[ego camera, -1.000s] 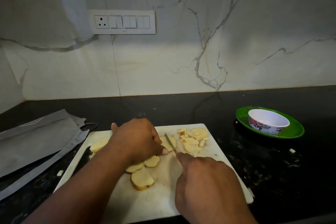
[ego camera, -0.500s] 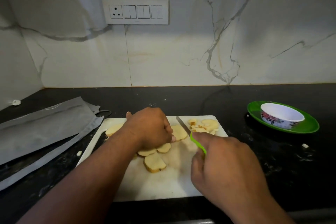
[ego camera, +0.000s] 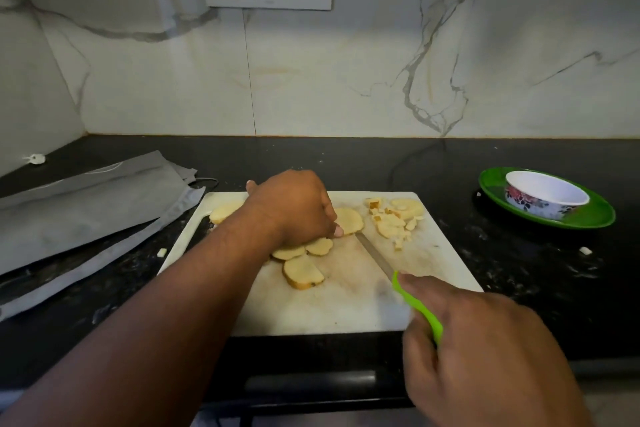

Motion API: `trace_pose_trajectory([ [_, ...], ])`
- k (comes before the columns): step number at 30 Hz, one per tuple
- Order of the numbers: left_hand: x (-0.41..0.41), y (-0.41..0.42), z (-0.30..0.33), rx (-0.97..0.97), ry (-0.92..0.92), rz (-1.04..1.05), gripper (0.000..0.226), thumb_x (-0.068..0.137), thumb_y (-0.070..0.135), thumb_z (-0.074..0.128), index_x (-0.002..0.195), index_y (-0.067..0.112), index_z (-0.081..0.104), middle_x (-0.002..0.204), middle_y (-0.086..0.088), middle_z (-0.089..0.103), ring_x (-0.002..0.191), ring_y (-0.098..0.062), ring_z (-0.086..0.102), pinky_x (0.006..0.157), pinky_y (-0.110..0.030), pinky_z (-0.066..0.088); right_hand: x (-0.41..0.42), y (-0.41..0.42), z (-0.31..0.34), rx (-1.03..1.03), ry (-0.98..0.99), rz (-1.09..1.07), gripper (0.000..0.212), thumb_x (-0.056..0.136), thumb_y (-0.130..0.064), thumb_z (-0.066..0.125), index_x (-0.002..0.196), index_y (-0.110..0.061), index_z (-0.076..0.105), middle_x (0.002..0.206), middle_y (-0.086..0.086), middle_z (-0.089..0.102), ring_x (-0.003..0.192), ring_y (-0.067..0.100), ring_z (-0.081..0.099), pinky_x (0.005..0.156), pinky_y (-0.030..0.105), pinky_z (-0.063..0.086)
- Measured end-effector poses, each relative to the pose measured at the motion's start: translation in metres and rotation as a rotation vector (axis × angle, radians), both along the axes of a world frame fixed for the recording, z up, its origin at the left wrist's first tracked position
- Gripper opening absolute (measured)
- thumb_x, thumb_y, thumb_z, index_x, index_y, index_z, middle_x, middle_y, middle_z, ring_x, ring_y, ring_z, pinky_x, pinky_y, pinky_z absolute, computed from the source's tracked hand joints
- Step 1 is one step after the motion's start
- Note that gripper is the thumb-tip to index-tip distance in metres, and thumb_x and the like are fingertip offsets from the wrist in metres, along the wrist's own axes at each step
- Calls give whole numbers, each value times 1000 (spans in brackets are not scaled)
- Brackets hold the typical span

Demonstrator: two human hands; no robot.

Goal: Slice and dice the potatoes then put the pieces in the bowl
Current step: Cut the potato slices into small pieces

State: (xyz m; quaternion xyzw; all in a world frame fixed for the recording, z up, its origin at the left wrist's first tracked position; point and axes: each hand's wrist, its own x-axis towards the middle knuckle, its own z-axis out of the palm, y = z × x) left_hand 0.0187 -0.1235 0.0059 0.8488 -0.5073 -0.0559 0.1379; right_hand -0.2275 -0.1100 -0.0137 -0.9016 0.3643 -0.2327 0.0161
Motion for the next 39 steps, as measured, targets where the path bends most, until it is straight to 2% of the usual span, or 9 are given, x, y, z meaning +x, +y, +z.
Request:
trace_pose_trajectory([
  [2, -1, 0, 1, -4, 7, 12, 24, 81, 59, 80, 93, 39, 81, 109, 20, 73, 121, -16, 59, 114, -74, 27, -2, 3, 8, 3, 9, 12, 51, 86, -50, 39, 136, -58, 43, 97, -23, 67, 90, 5, 62, 77, 18, 47],
  [5, -1, 0, 3, -8, 8, 36, 28, 79, 61, 81, 91, 36, 81, 105, 18, 73, 120, -16, 59, 116, -74, 23, 3, -3, 10, -13, 13, -41, 41, 72, -39, 52, 107, -42, 73, 63, -16, 64, 53, 10, 59, 46, 21, 44],
  [11, -1, -1, 1, 2, 12, 44, 27, 80, 62, 80, 86, 36, 81, 104, 19, 73, 118, -15, 59, 118, -74, 18, 56, -24, 10, -73, -59, 12, 43, 90, -38, 48, 132, -36, 57, 100, -10, 70, 82, 13, 63, 67, 25, 48],
  [20, 3, -3, 0, -2, 30, 36, 25, 80, 59, 81, 85, 35, 81, 103, 19, 72, 118, -16, 58, 115, -76, 22, 24, 1, -7, -12, 46, -7, 47, 86, -43, 44, 133, -45, 52, 93, -12, 69, 82, 11, 64, 69, 26, 48],
  [23, 4, -2, 1, 15, -18, 3, 24, 82, 61, 79, 87, 37, 81, 106, 20, 72, 120, -16, 57, 115, -78, 19, 7, 8, 3, -33, 15, -6, 51, 89, -48, 39, 140, -55, 38, 105, -21, 66, 93, 5, 60, 82, 21, 47],
  [27, 7, -1, -1, 0, 16, -20, 11, 86, 50, 80, 89, 40, 82, 105, 22, 73, 119, -15, 60, 114, -73, 30, 16, 0, 11, -60, -46, -57, 38, 75, -36, 58, 110, -39, 72, 67, -14, 66, 53, 7, 37, 46, 17, 32],
  [30, 12, -3, -5, -37, 108, -8, 8, 80, 47, 86, 80, 40, 82, 95, 21, 74, 109, -14, 65, 110, -65, 43, 45, -12, 8, -44, -82, -22, 40, 86, -37, 54, 124, -37, 64, 88, -11, 70, 69, 12, 59, 60, 25, 51],
  [32, 13, -4, -6, -46, 128, 6, 12, 77, 48, 88, 79, 39, 82, 93, 19, 75, 106, -15, 66, 108, -63, 45, 60, -18, 6, -32, -82, 17, 41, 89, -38, 50, 130, -35, 59, 98, -11, 68, 78, 12, 59, 67, 25, 50],
  [39, 17, -9, -8, -22, 132, 14, 17, 76, 49, 88, 84, 35, 82, 97, 15, 76, 108, -18, 66, 108, -64, 45, 37, -6, -15, -51, 51, -12, 42, 82, -37, 54, 123, -38, 64, 76, -9, 68, 62, 12, 57, 53, 25, 35],
])
